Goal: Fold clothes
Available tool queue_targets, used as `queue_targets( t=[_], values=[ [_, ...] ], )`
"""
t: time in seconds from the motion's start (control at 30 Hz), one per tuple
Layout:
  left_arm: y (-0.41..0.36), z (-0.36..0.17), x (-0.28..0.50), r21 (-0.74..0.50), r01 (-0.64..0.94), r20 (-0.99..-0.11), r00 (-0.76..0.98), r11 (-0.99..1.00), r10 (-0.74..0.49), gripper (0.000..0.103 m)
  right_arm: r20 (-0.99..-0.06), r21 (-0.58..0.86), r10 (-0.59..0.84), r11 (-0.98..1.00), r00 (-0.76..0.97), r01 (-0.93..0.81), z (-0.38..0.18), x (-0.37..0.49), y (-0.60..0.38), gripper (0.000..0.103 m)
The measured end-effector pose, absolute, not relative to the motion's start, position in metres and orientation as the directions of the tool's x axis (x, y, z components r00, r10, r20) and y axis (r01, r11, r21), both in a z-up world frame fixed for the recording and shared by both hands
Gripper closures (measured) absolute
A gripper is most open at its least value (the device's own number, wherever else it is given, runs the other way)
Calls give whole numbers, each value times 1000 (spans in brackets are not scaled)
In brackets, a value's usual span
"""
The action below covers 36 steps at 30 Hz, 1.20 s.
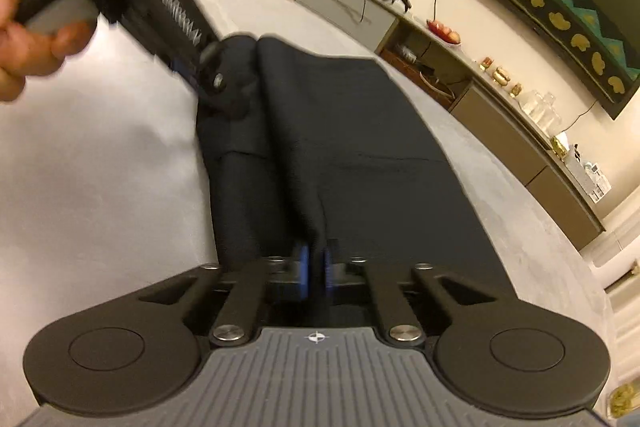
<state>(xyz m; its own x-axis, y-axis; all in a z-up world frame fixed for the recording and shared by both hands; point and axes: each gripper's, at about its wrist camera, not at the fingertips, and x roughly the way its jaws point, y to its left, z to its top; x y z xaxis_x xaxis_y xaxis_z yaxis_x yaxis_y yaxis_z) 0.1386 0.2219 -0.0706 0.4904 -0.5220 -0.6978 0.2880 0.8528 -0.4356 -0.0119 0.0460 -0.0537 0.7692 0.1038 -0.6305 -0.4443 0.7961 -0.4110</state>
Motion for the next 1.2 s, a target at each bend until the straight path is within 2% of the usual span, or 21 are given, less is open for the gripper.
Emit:
queue_targets(
  t=[0.33,0.47,0.57,0.67,0.7,0.73,0.8,0.97,1.07,1.2],
  values=[
    [235,-62,139,-449,233,-678,540,863,-499,83,-638,-435,102,770,763,-467,-79,-50,69,100],
    [257,-37,128,-374,164,-653,652,913,-385,83,-623,-447,121,756,773,-479,-77,-50,82,100],
    [261,-8,109,-243,147,-567,780,959,-264,83,-622,-463,119,741,774,-487,-81,-52,88,99],
    [246,3,98,-244,255,-501,793,936,-347,80,-623,-445,148,740,768,-504,-82,-54,86,94],
    [238,1,98,-258,298,-503,771,919,-391,80,-627,-414,173,752,759,-514,-78,-56,83,92],
    [229,-5,103,-266,322,-521,745,908,-417,80,-622,-368,211,772,754,-519,-71,-58,77,86],
    [214,-19,115,-263,341,-570,700,903,-430,81,-610,-279,274,804,744,-525,-58,-64,66,82],
    [194,-42,135,-214,314,-657,655,925,-374,84,-650,-305,215,805,729,-509,-70,-55,38,82],
    [190,-42,125,-205,326,-672,639,923,-375,86,-657,-348,124,825,743,-445,-72,-41,7,78],
    [172,-44,107,-167,374,-672,634,912,-383,85,-693,-300,69,878,718,-373,-64,-17,-45,75]
  ],
)
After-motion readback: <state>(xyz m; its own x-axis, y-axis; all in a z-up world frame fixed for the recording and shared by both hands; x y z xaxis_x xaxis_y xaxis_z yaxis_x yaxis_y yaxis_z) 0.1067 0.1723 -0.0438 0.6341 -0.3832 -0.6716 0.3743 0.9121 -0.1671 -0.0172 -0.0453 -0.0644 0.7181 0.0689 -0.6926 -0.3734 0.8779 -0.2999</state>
